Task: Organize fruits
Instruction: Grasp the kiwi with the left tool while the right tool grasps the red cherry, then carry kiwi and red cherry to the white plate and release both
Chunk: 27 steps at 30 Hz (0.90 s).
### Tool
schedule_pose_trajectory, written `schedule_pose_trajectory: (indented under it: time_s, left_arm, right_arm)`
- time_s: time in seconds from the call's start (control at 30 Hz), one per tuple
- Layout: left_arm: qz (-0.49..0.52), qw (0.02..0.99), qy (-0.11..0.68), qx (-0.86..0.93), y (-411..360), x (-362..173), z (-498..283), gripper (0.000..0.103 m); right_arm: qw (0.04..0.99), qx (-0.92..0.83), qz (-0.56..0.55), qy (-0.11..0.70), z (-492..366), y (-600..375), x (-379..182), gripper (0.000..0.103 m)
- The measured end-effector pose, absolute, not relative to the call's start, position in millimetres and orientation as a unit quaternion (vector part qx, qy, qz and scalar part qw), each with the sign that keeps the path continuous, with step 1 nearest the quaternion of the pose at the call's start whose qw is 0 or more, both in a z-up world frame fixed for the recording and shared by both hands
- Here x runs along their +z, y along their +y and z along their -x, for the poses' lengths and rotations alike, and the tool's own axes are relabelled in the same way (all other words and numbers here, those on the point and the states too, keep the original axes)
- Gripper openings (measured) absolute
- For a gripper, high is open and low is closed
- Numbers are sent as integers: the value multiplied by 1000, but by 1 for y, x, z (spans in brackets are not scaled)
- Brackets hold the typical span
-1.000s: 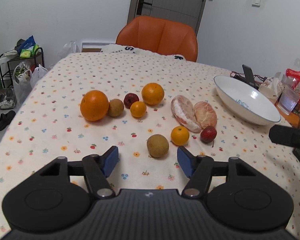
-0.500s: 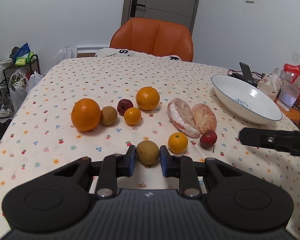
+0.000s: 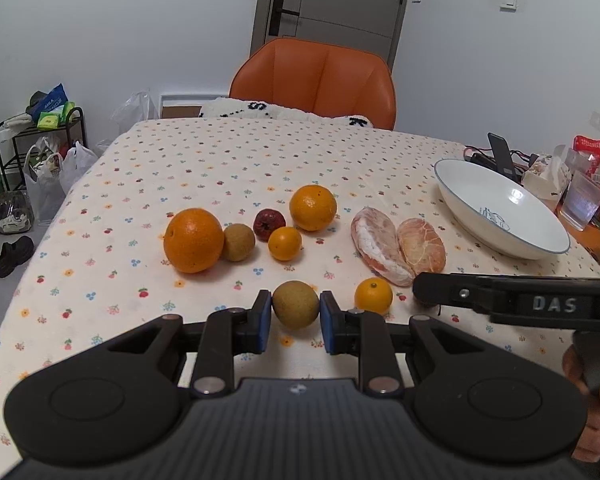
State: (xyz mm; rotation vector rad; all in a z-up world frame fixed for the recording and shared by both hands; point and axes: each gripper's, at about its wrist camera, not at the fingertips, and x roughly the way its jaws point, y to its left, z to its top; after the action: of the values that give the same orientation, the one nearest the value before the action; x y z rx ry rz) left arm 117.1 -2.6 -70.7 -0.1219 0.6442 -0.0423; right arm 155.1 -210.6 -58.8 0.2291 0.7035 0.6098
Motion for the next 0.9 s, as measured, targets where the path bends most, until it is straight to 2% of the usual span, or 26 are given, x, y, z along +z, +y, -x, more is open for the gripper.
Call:
schedule_pose_trajectory:
  time_s: [0.03,0.17,0.9]
  left_arm:
    - [59,947,316,-20,-3,-69,-117,24]
    - [61,949,308,-15,-1,-63,-115,24]
    - [63,959,270,-54,-29,-35,-90,24]
  right_arm:
    - [888,293,-108,338,-156,-210,-59,48]
    - [886,293,-103,344,-159,-210,-60,24]
    - [910,271,-112,292,-112,-255,-24,23]
